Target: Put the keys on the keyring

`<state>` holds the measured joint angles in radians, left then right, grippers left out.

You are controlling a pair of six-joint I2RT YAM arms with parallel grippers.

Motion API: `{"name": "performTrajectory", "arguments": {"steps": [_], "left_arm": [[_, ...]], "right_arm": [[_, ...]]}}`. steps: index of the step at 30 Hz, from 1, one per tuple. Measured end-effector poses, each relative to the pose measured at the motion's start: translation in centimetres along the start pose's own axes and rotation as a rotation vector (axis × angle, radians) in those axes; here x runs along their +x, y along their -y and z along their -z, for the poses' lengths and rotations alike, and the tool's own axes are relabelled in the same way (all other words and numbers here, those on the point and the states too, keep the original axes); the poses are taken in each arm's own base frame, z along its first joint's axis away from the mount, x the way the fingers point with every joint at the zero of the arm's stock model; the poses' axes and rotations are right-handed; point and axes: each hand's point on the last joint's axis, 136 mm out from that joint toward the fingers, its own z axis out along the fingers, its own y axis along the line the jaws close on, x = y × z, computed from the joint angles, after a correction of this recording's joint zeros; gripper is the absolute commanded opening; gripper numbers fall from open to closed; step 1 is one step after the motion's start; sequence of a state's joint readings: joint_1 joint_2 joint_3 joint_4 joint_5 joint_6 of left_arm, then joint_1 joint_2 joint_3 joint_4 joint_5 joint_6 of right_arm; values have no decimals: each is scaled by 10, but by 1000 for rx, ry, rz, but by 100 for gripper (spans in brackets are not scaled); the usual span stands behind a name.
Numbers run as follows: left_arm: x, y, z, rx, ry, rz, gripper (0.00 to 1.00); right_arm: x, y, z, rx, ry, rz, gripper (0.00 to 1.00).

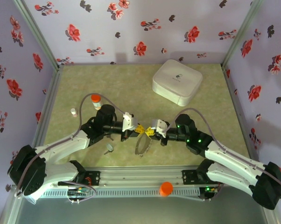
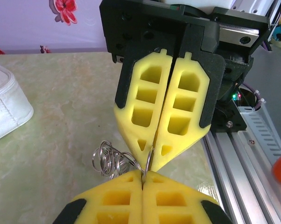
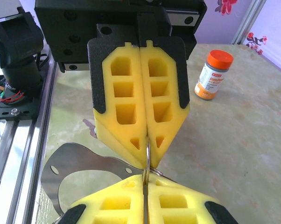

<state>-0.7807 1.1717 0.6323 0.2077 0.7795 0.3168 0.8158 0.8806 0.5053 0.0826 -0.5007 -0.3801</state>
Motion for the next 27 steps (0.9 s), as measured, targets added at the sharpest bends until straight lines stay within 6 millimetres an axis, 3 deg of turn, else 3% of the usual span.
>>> {"name": "performTrajectory", "arguments": {"steps": [5,8,12,16,27], "left_arm": [[0,0,0,0,-3,-5,0],[0,0,0,0,-3,-4,0],[2,-1,1,-4,-8,0,0],[2,-1,1,-7,-10,-3,11],[-7,0,6,-17,-5,-13,8]], "right_arm": [[-1,1,-1,0,6,-23,12],[-2,1,-2,-2,10,-30,10],[-1,1,-3,-3,8,-42,0],[-1,1,-3,-3,7,-46,0],[-5,3,-5,-7,-3,-41,0]]}}
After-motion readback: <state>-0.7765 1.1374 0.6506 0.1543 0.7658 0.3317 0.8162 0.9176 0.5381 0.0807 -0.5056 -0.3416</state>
